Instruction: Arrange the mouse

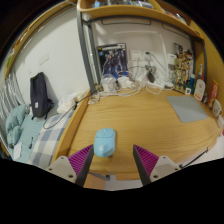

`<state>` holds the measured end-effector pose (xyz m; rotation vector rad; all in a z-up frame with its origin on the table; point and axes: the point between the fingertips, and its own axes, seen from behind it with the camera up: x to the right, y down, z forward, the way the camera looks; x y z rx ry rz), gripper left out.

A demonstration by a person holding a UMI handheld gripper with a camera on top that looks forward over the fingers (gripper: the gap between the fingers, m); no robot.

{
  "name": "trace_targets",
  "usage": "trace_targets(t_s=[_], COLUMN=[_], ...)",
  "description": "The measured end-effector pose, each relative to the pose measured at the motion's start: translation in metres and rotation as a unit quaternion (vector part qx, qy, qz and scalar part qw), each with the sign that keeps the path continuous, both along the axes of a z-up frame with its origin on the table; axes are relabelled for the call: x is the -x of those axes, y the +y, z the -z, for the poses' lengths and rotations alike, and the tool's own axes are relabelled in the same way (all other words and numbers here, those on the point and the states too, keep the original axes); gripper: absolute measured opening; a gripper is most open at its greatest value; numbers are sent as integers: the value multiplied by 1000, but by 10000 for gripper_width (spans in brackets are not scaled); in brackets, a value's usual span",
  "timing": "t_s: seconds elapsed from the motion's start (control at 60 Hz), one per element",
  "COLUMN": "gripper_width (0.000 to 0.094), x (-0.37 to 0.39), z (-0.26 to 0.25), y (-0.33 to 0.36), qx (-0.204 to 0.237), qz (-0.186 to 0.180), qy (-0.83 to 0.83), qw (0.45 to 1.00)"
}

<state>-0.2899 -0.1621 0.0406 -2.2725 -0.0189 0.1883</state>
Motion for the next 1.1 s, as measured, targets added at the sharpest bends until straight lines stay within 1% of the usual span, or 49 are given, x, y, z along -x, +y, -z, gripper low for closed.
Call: trace_targets(t_s=[0.117,0.25,0.283,0.333,0.383,0.417,0.433,0.45,0.467,0.517,0.55,0.6,0.617,0.633,0.667,0.683,0.7,0.717,0.833,0.883,0.933,1.0,1.1], gripper_width=[791,779,768,755,682,664,609,601,547,532,505,472,475,421,402,373,381,339,337,338,336,337,337], x=[25,35,34,33,31,31,30,30,29,30,30,31,31,31,31,31,31,31,31,33,32,22,-17], z=[26,52,51,52,54,54,55,55,55,54,53,53,53,53,55,54,54,54,53,47,29,-8,-69], y=[22,45,52,58,63,64,65,66,67,67,67,67,67,67,67,67,67,67,65,66,71,81,104], qx=[9,14,1,-5,-12,-18,-21,-26,-30,-41,-47,-47,-45,-43,-40,-39,-38,-38,-25,-20,-25,-42,-72], qz=[0,10,11,12,11,9,8,9,11,15,16,14,13,12,9,7,4,0,-9,-19,-19,-15,5], qy=[-12,-23,-32,-38,-47,-53,-56,-58,-59,-53,-49,-45,-45,-45,-48,-49,-51,-51,-55,-48,-38,-25,-30], qw=[1000,1000,999,999,999,998,998,998,998,998,998,998,998,998,998,998,998,998,998,998,999,999,997])
